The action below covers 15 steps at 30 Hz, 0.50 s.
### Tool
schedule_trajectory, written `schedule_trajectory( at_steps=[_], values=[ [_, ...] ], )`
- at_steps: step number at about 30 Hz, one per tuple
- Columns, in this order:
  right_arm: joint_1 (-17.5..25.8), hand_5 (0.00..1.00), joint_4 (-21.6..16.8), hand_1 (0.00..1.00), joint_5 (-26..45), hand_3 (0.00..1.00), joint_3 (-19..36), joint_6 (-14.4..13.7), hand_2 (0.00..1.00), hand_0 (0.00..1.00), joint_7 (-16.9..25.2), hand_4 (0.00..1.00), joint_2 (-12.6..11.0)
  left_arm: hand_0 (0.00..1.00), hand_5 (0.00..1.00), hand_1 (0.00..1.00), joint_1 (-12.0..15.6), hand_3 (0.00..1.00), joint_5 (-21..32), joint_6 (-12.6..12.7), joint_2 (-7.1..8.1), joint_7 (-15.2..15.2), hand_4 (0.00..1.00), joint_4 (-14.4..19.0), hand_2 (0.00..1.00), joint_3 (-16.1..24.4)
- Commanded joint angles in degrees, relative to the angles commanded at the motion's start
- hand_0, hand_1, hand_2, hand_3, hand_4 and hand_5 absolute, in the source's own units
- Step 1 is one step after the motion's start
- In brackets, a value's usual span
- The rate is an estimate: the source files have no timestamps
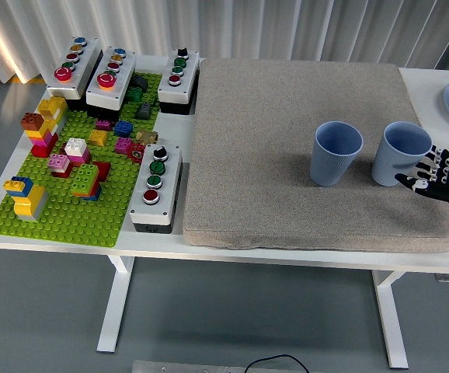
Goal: Pick cup pour cup place
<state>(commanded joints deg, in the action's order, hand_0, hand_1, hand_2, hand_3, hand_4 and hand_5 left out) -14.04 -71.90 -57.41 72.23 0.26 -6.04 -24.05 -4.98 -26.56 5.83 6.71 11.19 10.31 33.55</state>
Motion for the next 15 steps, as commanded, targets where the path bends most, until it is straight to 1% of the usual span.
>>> schedule_trajectory(
  at_steps=[6,7,8,10,14,15],
  values=[
    [0.67,0.36,-1.16,0.889,0.39,0.966,1.66,-0.27,0.973,0.946,-0.04,0.899,-0.51,0.732,0.939,0.779,-0.06,0.677,-0.59,-0.06,0.02,0.16,0.51,0.0,0.821,0.48],
    [0.43,0.36,-1.39,0.889,0.47,0.966,1.97,-0.44,0.973,0.946,-0.03,0.899,-0.6,0.732,0.939,0.779,-0.05,0.677,-0.63,-0.05,0.02,0.17,0.51,0.0,0.821,0.54],
    [-0.26,0.36,-1.97,0.889,1.29,0.966,2.57,-1.28,0.973,0.946,0.28,0.899,-0.88,0.732,0.939,0.779,-0.05,0.677,-0.72,-0.06,0.03,0.21,0.51,0.0,0.821,0.64],
    [-0.94,0.36,-2.56,0.889,1.8,0.966,3.2,-1.66,0.973,0.946,0.38,0.899,-1.23,0.732,0.939,0.779,-0.05,0.677,-0.8,-0.06,0.03,0.25,0.51,0.0,0.821,0.7],
    [-3.83,0.362,-4.99,0.889,2.65,0.955,5.74,-1.62,0.954,0.944,0.1,0.899,-3.21,0.732,0.94,0.78,0.03,0.677,-1.22,-0.02,0.13,0.34,0.511,0.0,0.821,1.13],
    [-4.97,0.362,-5.97,0.889,3.1,0.955,6.53,-1.68,0.954,0.944,-0.02,0.899,-4.27,0.732,0.94,0.78,0.08,0.677,-1.28,-0.01,0.21,0.35,0.511,0.0,0.821,1.21]
  ],
)
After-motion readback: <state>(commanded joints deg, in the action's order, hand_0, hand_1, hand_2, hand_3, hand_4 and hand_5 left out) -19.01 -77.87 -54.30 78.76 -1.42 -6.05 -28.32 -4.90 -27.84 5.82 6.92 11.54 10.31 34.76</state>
